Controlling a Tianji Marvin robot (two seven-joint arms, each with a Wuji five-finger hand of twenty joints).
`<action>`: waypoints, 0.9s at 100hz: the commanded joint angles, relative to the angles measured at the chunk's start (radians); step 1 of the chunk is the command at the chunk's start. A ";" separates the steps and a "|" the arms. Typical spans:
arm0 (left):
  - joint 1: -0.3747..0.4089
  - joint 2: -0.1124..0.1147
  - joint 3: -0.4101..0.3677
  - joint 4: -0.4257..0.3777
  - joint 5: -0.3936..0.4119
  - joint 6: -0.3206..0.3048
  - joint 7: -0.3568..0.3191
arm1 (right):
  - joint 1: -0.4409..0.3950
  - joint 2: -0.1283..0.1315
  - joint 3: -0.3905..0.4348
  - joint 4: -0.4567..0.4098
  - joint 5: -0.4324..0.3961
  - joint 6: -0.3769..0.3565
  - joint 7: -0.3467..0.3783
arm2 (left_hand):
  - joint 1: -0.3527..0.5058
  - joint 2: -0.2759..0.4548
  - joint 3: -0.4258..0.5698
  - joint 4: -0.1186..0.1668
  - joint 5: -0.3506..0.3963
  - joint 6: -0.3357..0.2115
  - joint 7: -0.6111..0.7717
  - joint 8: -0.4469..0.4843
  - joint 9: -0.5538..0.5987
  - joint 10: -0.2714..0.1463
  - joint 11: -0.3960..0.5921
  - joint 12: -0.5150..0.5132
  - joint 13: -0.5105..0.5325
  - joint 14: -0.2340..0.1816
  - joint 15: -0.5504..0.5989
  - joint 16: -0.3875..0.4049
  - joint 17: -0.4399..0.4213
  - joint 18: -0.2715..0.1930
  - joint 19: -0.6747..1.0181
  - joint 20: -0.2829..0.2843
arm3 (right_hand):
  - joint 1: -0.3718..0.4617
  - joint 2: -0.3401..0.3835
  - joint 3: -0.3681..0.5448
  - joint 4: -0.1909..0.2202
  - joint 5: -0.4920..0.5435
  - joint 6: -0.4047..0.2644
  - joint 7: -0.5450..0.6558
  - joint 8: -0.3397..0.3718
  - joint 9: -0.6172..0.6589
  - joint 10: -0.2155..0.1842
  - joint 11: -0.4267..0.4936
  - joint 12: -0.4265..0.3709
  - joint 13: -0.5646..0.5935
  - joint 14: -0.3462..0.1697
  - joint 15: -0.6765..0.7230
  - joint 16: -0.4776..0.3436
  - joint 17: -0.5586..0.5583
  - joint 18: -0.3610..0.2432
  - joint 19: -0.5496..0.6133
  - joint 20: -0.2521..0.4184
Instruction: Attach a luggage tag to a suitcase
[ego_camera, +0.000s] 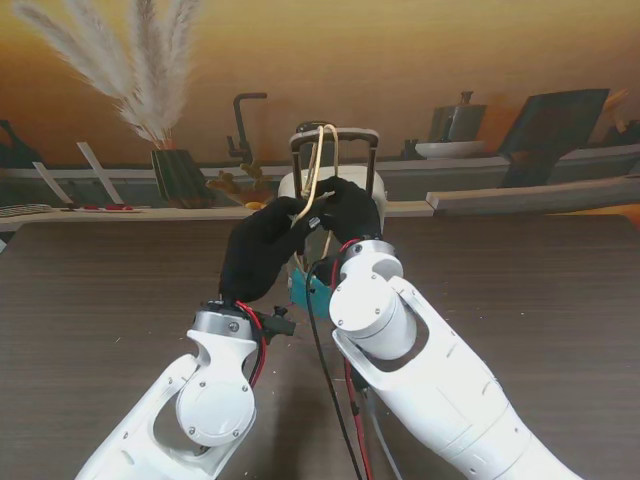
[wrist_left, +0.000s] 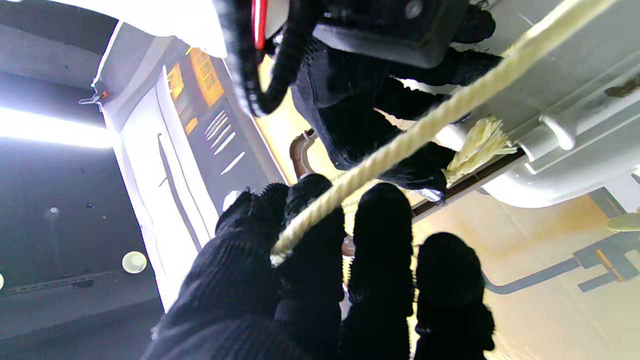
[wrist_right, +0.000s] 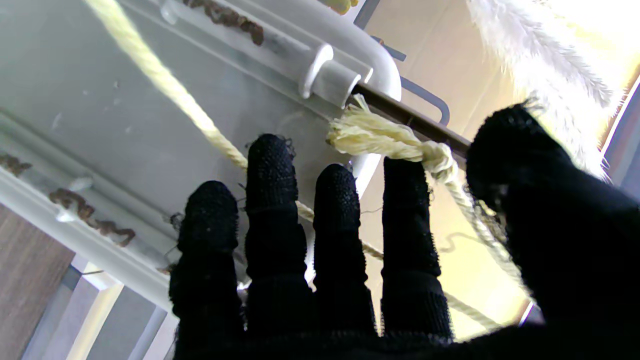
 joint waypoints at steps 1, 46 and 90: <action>0.002 0.001 0.000 -0.015 0.005 -0.001 -0.014 | 0.004 -0.007 -0.002 0.001 -0.003 0.010 0.003 | 0.045 0.028 -0.025 0.003 -0.010 -0.006 -0.006 -0.018 -0.008 0.005 -0.003 0.000 -0.001 0.002 -0.005 0.025 -0.009 0.023 0.005 0.018 | -0.032 -0.036 0.032 -0.005 0.039 -0.005 0.022 0.031 -0.001 -0.014 0.023 -0.001 0.013 -0.016 -0.001 -0.017 0.014 0.003 0.025 -0.005; -0.004 -0.001 0.008 -0.010 0.005 0.001 -0.012 | 0.017 -0.025 -0.020 0.024 -0.027 0.029 -0.033 | 0.045 0.029 -0.025 0.003 -0.009 -0.007 -0.006 -0.018 -0.008 0.006 -0.002 0.000 0.000 0.001 -0.004 0.025 -0.009 0.024 0.005 0.018 | -0.038 -0.062 0.026 -0.122 0.103 -0.043 0.124 0.006 0.011 0.002 0.008 -0.023 0.017 0.003 -0.011 -0.028 0.015 0.022 0.035 -0.022; -0.003 -0.002 0.008 -0.010 0.003 0.000 -0.009 | 0.026 -0.051 -0.029 0.046 -0.006 0.031 -0.084 | 0.045 0.029 -0.025 0.003 -0.009 -0.007 -0.006 -0.018 -0.008 0.004 -0.003 0.000 -0.001 0.001 -0.004 0.025 -0.009 0.024 0.005 0.019 | 0.108 -0.041 0.051 -0.140 0.185 -0.116 0.351 -0.117 0.070 0.003 -0.005 -0.041 0.055 0.001 -0.005 -0.027 0.045 0.032 0.050 -0.028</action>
